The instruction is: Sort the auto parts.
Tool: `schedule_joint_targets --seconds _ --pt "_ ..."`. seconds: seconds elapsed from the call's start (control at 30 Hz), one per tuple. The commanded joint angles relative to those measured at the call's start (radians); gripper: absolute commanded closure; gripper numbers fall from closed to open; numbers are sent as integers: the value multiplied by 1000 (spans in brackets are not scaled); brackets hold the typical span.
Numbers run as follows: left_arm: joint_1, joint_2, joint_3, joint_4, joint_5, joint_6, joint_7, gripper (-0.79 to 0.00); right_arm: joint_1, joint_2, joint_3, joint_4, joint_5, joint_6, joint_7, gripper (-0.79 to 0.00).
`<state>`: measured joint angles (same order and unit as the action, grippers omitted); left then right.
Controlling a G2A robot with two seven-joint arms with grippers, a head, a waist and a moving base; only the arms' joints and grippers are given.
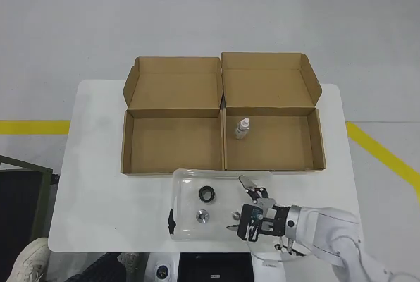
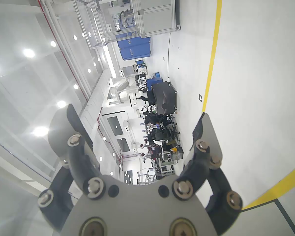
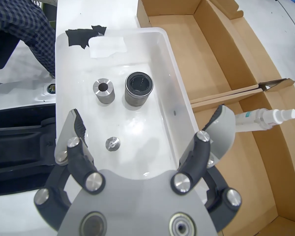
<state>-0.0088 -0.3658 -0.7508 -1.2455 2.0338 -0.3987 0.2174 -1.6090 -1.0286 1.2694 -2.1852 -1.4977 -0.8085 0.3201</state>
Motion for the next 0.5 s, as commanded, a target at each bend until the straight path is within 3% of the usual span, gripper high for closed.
schedule_joint_targets --seconds 0.0,0.47 --pt "0 0 0 0 0 0 0 -785 -7 2 5 -1 -9 -2 -2 -785" --pt "0 0 0 0 0 0 0 -785 -2 12 7 42 -30 -29 22 -785"
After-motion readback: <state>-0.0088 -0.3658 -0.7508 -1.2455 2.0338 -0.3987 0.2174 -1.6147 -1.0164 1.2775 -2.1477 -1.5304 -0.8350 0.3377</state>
